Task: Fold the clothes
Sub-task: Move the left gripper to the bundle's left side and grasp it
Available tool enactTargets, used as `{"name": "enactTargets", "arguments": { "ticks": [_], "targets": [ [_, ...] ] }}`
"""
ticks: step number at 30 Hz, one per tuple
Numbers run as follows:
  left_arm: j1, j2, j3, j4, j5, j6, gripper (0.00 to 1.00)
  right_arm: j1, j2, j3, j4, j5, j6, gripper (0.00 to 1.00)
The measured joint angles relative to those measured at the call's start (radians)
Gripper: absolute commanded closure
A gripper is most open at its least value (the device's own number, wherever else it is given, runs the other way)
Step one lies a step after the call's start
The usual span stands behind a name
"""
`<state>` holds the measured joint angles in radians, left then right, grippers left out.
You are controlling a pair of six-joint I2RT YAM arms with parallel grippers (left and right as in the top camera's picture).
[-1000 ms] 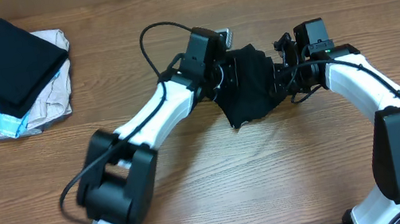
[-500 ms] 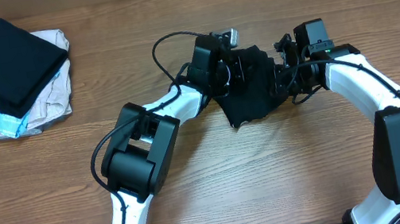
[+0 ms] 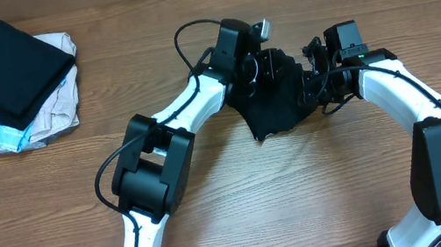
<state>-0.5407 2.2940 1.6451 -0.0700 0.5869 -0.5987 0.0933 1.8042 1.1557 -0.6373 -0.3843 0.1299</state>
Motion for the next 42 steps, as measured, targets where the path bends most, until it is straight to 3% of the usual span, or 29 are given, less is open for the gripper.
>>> {"name": "enactTargets", "arguments": {
  "ticks": [10, 19, 25, 29, 36, 42],
  "targets": [
    [0.011, 0.097, 0.02, 0.01, -0.035, 0.063, 0.96, 0.0, 0.0, 0.0, -0.001, 0.013, 0.0, 0.96],
    [0.045, 0.097, 0.068, -0.055, -0.103, 0.133, 0.96, 0.001, 0.0, 0.0, 0.002, 0.165, 0.0, 0.94],
    [0.109, 0.088, 0.186, -0.239, -0.167, 0.213, 0.94, 0.001, 0.0, 0.0, 0.035, 0.206, 0.001, 0.91],
    [0.131, 0.025, 0.233, -0.425, -0.219, 0.244, 0.93, 0.001, 0.0, 0.001, 0.031, 0.197, 0.003, 0.81],
    [0.116, -0.128, 0.269, -0.732, -0.236, 0.266, 0.96, 0.001, -0.011, 0.081, -0.114, 0.131, 0.001, 0.69],
    [0.094, -0.129, 0.244, -0.907, -0.214, 0.266, 0.96, 0.001, -0.063, 0.135, -0.195, 0.111, 0.001, 0.68]
  ]
}}
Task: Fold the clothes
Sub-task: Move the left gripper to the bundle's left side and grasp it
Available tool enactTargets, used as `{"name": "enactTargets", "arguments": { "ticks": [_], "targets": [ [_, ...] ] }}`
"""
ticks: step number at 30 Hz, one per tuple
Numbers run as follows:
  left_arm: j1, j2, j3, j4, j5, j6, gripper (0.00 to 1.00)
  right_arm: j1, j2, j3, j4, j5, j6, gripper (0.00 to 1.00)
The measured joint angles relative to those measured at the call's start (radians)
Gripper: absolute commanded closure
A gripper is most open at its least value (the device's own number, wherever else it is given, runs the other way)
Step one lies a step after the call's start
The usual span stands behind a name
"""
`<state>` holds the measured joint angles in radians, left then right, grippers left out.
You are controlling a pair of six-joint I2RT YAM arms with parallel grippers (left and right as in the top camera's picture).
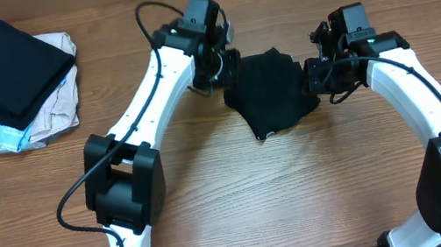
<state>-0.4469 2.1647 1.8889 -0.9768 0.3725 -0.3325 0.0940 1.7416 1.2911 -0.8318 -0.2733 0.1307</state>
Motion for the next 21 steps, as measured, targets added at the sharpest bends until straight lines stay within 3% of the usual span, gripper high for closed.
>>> {"name": "enactTargets", "arguments": {
  "ticks": [12, 21],
  "targets": [
    [-0.049, 0.031, -0.162, 0.09, 0.158, -0.012, 0.92, 0.0, 0.027, -0.018, 0.04, 0.03, 0.0, 0.69],
    [-0.063, 0.031, -0.304, 0.122, 0.104, -0.035, 0.96, 0.0, 0.122, -0.025, 0.054, 0.037, 0.0, 0.68]
  ]
}}
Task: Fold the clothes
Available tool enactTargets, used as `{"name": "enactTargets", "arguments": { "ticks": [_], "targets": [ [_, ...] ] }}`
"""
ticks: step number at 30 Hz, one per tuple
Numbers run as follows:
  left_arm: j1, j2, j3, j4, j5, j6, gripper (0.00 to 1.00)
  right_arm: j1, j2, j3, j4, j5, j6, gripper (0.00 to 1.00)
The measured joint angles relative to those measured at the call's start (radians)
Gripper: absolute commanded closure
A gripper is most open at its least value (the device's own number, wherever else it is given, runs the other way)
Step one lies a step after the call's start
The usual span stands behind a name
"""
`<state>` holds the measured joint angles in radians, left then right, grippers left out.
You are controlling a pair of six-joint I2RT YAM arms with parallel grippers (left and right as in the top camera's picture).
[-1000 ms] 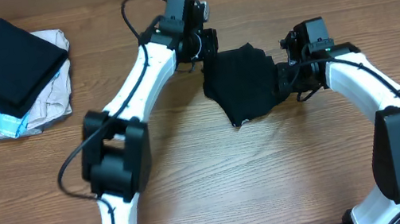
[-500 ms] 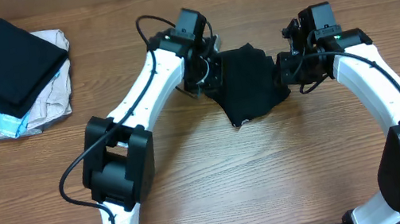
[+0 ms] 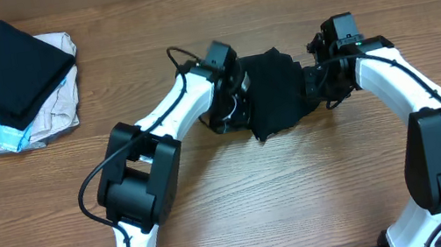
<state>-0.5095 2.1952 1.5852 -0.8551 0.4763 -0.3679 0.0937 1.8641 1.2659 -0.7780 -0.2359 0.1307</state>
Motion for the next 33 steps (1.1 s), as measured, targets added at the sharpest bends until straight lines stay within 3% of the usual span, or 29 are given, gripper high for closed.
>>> {"name": "enactTargets", "arguments": {
  "ticks": [6, 13, 16, 18, 20, 26, 33],
  "targets": [
    [0.0, -0.007, -0.028, 0.013, -0.104, -0.006, 0.96, 0.0, 0.0, 0.0, -0.001, 0.0, 0.0, 0.68],
    [0.002, -0.007, 0.107, -0.124, -0.233, -0.007, 0.96, -0.01, -0.001, 0.106, -0.146, 0.005, 0.01, 0.51],
    [-0.001, -0.022, 0.19, -0.139, -0.257, -0.007, 0.96, -0.042, -0.014, 0.182, -0.193, 0.012, 0.036, 0.3],
    [-0.004, -0.04, 0.214, -0.129, -0.256, -0.007, 0.96, -0.078, -0.029, 0.212, -0.201, 0.02, 0.04, 0.21],
    [-0.013, -0.051, 0.227, -0.109, -0.241, -0.008, 0.96, -0.122, -0.04, 0.225, -0.202, 0.024, 0.045, 0.0],
    [-0.059, -0.049, 0.23, -0.086, -0.176, -0.023, 0.95, -0.27, -0.042, 0.227, -0.205, 0.065, 0.052, 0.0],
    [-0.131, 0.0, 0.23, -0.002, -0.154, -0.029, 0.95, -0.343, -0.042, 0.227, -0.202, 0.087, 0.052, 0.0]
  ]
}}
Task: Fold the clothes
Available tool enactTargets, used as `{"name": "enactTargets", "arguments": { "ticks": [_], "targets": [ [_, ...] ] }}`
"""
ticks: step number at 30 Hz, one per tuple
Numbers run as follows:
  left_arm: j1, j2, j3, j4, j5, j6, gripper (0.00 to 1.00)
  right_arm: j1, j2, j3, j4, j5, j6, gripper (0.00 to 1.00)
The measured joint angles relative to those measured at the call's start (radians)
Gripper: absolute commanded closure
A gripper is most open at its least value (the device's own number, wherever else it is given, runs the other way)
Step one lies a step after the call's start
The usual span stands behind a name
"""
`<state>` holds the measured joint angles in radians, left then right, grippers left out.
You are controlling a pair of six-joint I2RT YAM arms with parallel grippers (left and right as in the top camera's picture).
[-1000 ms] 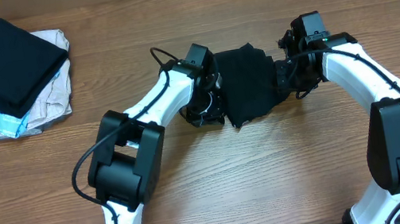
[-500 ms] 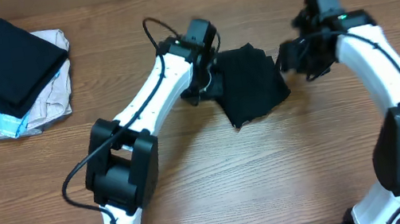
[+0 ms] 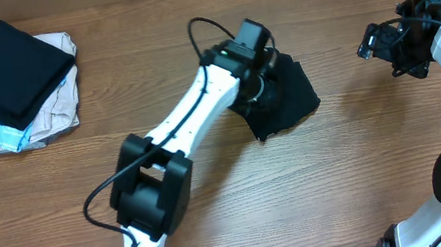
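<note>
A crumpled black garment (image 3: 289, 99) lies on the wooden table (image 3: 321, 196) a little right of the middle. My left gripper (image 3: 262, 80) is down on the garment's upper left part. The wrist hides its fingers, so its hold on the cloth cannot be made out. Far off at the right edge, my right gripper (image 3: 370, 44) hangs well clear of the garment, with nothing in it.
A stack of folded clothes (image 3: 10, 81) sits at the far left corner, a black piece on top of light blue and beige ones. Both arms' white links reach in from the front edge, the left one crossing the table's middle.
My right gripper has left the garment's right edge and now sits far to the right. My left gripper has shifted from the garment's left edge onto its upper left part.
Both grippers were on the black garment from either side. Then the left one was off to its upper left while the right stayed at the right edge. The left was then at the left edge. Now only the left is on it.
</note>
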<state>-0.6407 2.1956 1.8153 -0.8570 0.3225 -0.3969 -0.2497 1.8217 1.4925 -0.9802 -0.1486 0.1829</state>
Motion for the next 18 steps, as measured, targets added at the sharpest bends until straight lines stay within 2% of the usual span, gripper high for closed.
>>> {"name": "enactTargets", "arguments": {
  "ticks": [7, 11, 18],
  "targets": [
    [-0.04, 0.088, 0.0, 0.002, 0.005, -0.004, 0.96, 0.001, 0.0, 0.0, 0.0, 0.0, 0.0, 0.0],
    [-0.037, 0.098, 0.015, -0.058, 0.005, 0.003, 0.96, 0.001, 0.0, 0.0, 0.0, 0.0, 0.0, 0.0],
    [-0.02, 0.097, 0.04, -0.202, -0.164, 0.044, 0.96, 0.001, 0.0, 0.0, 0.0, 0.0, 0.0, 0.0]
  ]
}}
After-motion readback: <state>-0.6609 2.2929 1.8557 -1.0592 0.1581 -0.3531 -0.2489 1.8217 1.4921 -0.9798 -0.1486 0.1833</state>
